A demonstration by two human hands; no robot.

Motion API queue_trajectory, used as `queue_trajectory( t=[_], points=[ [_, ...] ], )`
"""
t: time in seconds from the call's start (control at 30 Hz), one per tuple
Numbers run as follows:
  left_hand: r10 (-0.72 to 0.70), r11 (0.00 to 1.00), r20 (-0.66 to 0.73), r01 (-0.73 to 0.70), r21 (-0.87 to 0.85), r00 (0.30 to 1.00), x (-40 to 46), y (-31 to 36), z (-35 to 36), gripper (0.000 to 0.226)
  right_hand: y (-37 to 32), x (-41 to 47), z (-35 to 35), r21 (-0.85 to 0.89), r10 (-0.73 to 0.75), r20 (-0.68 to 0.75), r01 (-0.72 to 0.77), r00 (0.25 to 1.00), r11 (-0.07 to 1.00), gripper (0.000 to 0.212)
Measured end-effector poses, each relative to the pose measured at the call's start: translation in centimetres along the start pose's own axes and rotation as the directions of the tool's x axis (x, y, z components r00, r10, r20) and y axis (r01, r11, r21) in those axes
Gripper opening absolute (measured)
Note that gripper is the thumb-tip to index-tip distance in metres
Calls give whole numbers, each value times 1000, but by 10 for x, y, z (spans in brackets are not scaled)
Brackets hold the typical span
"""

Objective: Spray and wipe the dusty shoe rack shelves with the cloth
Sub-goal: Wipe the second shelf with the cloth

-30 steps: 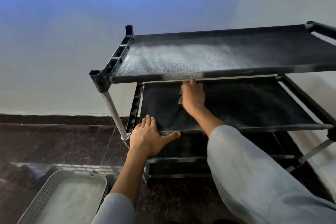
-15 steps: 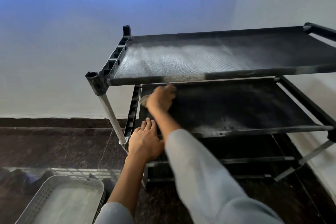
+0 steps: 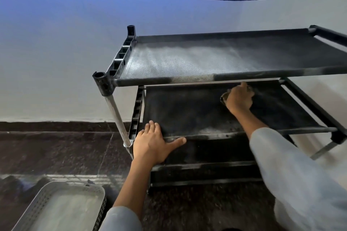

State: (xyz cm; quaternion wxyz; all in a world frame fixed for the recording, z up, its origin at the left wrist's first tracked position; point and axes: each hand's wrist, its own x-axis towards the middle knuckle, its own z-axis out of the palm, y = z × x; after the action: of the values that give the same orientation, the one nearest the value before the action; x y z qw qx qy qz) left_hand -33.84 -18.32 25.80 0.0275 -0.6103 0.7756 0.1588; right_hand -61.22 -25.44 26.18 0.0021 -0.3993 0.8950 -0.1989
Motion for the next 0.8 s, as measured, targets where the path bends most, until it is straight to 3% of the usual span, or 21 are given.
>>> queue_trajectory(
  t=[0.17,0.23,0.3,0.37,0.43,0.5,0.6,0.7,0.8],
  points=[
    [19,1000,-48,-20,-22,999,1,-3,3,119,-38,-17,-8,57,113,151,-123,982,991,45],
    [8,999,-71,-11,-39,997,3,-4,5,120,-71,-49,0,93,0,228,-22,974,995,50],
    [-2,999,-88,-2,-52,996,6,-8,8,119,-107,-101,13,100,-171,259,150,951,984,38],
    [2,998,-133,-9,-58,991,8,-13,11,108,-131,-150,15,123,-333,303,310,893,943,34],
    [-9,994,-155,-9,-113,988,8,-14,9,97,-134,-165,6,124,-397,390,380,831,917,38],
    [-49,987,-119,30,-156,992,7,-11,6,104,-120,-159,-11,89,-373,429,372,823,924,37],
    [-98,984,-57,88,-157,994,6,-5,1,119,-81,-141,-30,-24,-352,369,387,860,922,35],
    [-115,974,-74,98,-205,991,3,-7,-2,118,-23,-107,-51,-141,-277,329,338,903,931,40],
    [-113,973,-69,96,-212,991,2,-7,-3,118,35,-63,-76,-156,-236,347,304,908,940,25]
  ],
)
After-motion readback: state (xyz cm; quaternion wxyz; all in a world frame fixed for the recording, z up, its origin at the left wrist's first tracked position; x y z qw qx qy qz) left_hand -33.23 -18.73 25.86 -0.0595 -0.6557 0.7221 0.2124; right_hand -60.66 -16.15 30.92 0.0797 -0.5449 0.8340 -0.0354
